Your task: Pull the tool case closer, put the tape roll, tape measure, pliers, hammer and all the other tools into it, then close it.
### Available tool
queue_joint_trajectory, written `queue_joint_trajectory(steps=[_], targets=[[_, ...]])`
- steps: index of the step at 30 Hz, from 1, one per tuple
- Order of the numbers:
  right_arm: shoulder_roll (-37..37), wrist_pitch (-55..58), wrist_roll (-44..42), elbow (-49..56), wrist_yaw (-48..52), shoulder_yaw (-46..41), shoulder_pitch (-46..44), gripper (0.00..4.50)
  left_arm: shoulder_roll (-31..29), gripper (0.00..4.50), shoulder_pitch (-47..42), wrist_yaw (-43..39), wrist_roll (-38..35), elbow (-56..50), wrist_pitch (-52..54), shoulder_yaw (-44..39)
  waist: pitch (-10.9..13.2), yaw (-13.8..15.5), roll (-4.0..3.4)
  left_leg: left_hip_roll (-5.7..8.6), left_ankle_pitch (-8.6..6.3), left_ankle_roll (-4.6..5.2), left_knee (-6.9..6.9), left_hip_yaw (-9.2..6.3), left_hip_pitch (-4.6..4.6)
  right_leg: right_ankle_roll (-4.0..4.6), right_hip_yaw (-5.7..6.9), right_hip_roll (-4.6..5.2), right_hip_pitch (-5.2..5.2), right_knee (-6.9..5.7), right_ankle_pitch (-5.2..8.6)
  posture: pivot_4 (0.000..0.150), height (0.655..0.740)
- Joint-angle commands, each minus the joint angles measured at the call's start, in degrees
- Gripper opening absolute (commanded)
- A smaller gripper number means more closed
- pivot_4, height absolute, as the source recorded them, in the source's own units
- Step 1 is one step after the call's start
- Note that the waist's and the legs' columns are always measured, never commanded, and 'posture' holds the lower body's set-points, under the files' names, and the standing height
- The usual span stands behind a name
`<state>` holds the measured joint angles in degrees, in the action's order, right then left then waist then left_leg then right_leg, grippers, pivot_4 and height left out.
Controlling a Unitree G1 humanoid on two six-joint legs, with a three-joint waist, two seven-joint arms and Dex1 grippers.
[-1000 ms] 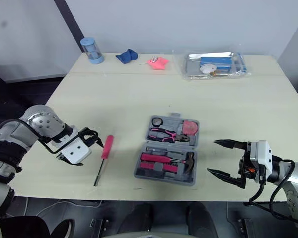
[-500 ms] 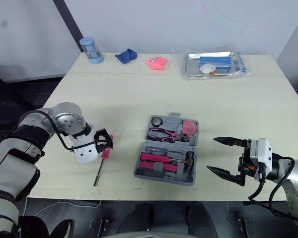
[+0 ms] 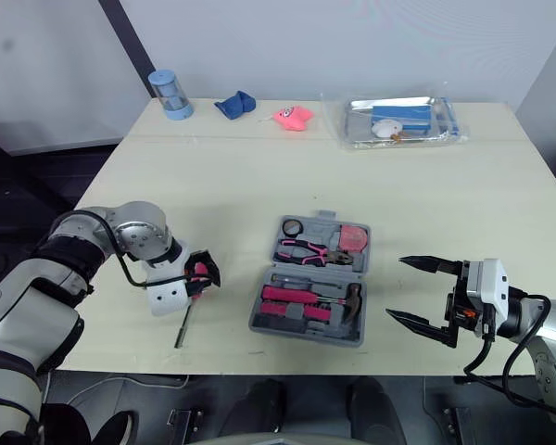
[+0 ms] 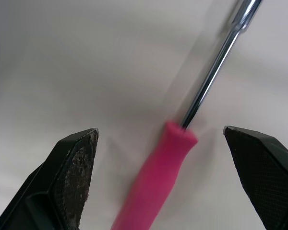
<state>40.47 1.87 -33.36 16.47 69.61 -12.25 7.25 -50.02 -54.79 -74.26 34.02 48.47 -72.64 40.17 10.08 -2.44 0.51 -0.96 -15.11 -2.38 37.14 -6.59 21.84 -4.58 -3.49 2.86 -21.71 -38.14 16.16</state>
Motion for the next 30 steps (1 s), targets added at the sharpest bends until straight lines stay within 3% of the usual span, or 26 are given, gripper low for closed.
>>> queue_joint_trajectory(steps=[1,3,8,10,15,21,24,30], targets=[[0.7,-0.5,-1.0,1.8,-0.3,-1.8,-0.3,4.5,-2.0,3.8,0.0,1.5,1.0,-1.2,-1.0,0.5,0.0,0.0,0.0,0.0,0.0,0.0,0.01,0.0,0.0,0.0,0.0,0.0,0.0,0.0,0.0,0.15,0.74],[0.6,-0.5,-0.9,1.9,-0.5,-1.8,-0.2,4.5,-2.3,3.33,0.1,3.5,2.6,-1.0,-1.5,0.5,0.0,0.0,0.0,0.0,0.0,0.0,0.02,0.0,0.0,0.0,0.0,0.0,0.0,-0.01,0.0,0.15,0.74],[0.4,-0.6,-0.8,2.2,-0.9,-1.7,0.1,4.5,-2.9,1.08,-0.1,9.4,7.8,0.3,-2.5,0.7,0.0,0.0,0.0,0.0,0.0,0.0,0.03,0.0,-0.01,0.0,0.0,0.0,0.0,-0.03,0.0,0.15,0.74],[0.4,-0.6,-0.8,2.2,-1.0,-1.6,0.1,4.5,-3.2,0.46,0.0,11.6,9.7,0.7,-2.9,0.9,0.0,0.0,0.0,0.01,0.0,0.0,0.03,0.0,-0.03,0.0,-0.01,0.0,0.01,-0.05,0.0,0.15,0.74],[0.4,-0.6,-0.8,2.3,-1.1,-1.5,0.2,4.5,-4.7,0.45,0.8,14.7,11.4,0.9,-4.2,1.3,0.0,0.0,0.0,0.01,0.0,0.0,0.05,0.01,-0.07,0.0,-0.02,0.0,0.01,-0.16,0.0,0.15,0.74],[0.3,-0.7,-1.0,2.8,-1.4,-1.6,0.7,4.5,-9.0,0.45,5.1,8.9,1.5,-3.1,-1.9,1.1,0.0,-0.4,-0.01,0.01,0.0,0.0,0.05,0.03,-0.11,0.01,-0.06,0.0,0.0,-0.28,0.0,0.15,0.74],[0.4,-0.6,-1.1,3.1,-1.5,-1.8,0.9,4.5,-12.3,0.45,9.5,3.6,-8.6,-7.7,5.2,-0.8,0.0,-0.5,-0.02,0.0,0.0,0.0,0.05,0.03,-0.11,0.02,-0.06,0.0,-0.02,-0.34,0.01,0.15,0.74],[0.4,-0.4,-1.2,3.2,-1.6,-1.8,1.2,4.5,-11.1,0.45,11.2,-2.5,-15.9,-11.2,22.6,-6.0,0.0,0.2,-0.01,0.01,0.0,0.01,0.21,0.0,-0.1,0.01,-0.01,-0.01,-0.01,-0.49,0.02,0.15,0.74]])
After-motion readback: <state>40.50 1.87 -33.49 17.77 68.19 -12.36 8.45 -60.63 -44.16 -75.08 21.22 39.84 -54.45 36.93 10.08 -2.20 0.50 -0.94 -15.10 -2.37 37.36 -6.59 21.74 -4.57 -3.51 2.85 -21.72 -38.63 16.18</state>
